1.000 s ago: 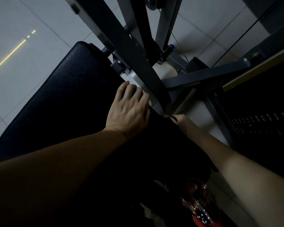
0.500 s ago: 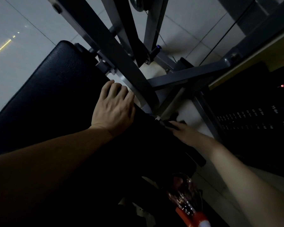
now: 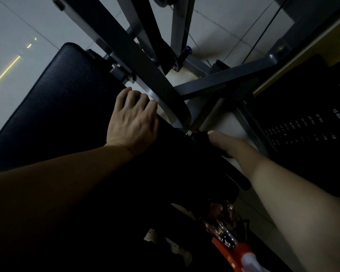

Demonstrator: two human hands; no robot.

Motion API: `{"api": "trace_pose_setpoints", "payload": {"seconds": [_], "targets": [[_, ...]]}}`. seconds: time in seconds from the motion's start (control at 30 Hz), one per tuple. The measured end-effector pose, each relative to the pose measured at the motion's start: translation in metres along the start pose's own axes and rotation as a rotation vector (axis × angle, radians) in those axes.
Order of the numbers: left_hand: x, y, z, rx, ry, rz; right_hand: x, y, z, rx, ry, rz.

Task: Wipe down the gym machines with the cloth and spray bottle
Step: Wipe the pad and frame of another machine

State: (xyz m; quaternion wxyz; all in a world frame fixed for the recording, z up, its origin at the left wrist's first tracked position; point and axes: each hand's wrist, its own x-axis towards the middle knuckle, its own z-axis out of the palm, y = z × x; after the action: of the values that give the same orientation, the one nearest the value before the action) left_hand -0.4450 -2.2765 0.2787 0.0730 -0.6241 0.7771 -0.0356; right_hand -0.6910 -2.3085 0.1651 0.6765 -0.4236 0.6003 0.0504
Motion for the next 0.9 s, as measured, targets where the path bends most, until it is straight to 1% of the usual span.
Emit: {"api": "trace_pose_setpoints", "payload": {"seconds": [0.03, 0.07, 0.17, 0.23, 0.33, 0.37, 0.43, 0.47, 0.53, 0.6, 0.67, 0.7, 0.73, 0.77, 0.83, 0.87, 0.9], "targets": [[0.0, 0.0, -0.001, -0.001, -0.006, -0.001, -0.004, 0.005, 0.001, -0.033, 0.065, -0.075], [0.0, 0.001, -0.002, -0.003, -0.013, -0.002, -0.011, 0.013, 0.004, -0.022, 0.095, -0.141], [0.001, 0.001, -0.003, 0.01, -0.017, -0.009, -0.029, 0.036, 0.009, 0.027, 0.094, -0.291], [0.0, 0.001, -0.002, 0.01, -0.013, -0.011, -0.028, 0.037, 0.009, 0.066, 0.048, -0.345], [0.001, 0.001, 0.001, 0.011, 0.021, -0.003, -0.018, 0.03, 0.015, -0.024, 0.018, -0.345], [0.0, 0.0, 0.001, 0.015, 0.023, -0.001, -0.012, 0.029, 0.017, -0.064, 0.034, -0.334], [-0.001, 0.001, 0.001, 0.018, 0.028, -0.003, -0.001, 0.029, 0.014, -0.201, 0.151, -0.254], [-0.001, 0.001, 0.0, 0.022, 0.031, -0.006, 0.001, 0.027, 0.012, -0.235, 0.184, -0.19], [-0.003, 0.003, -0.004, 0.024, 0.032, -0.001, 0.001, 0.028, 0.008, -0.207, 0.223, -0.133], [-0.002, 0.0, -0.003, 0.009, 0.045, 0.007, -0.001, 0.031, 0.001, -0.091, 0.255, -0.097], [-0.002, -0.001, -0.004, -0.017, 0.042, 0.014, -0.023, 0.039, -0.006, 0.019, 0.329, -0.111], [-0.002, -0.001, -0.006, -0.032, 0.034, 0.006, -0.031, 0.043, -0.009, 0.035, 0.35, -0.157], [-0.004, 0.003, -0.008, -0.054, 0.031, -0.002, -0.038, 0.048, -0.01, 0.042, 0.311, -0.218], [-0.006, 0.011, -0.01, -0.084, 0.036, 0.006, -0.044, 0.05, -0.011, 0.044, 0.216, -0.257], [-0.018, 0.039, -0.012, -0.154, 0.044, 0.093, -0.047, 0.054, -0.007, -0.04, 0.046, -0.266], [-0.025, 0.058, -0.008, -0.192, 0.034, 0.157, -0.042, 0.057, -0.006, -0.089, 0.009, -0.262], [-0.032, 0.076, -0.003, -0.218, 0.01, 0.212, -0.036, 0.058, -0.004, -0.135, 0.014, -0.259]]}}
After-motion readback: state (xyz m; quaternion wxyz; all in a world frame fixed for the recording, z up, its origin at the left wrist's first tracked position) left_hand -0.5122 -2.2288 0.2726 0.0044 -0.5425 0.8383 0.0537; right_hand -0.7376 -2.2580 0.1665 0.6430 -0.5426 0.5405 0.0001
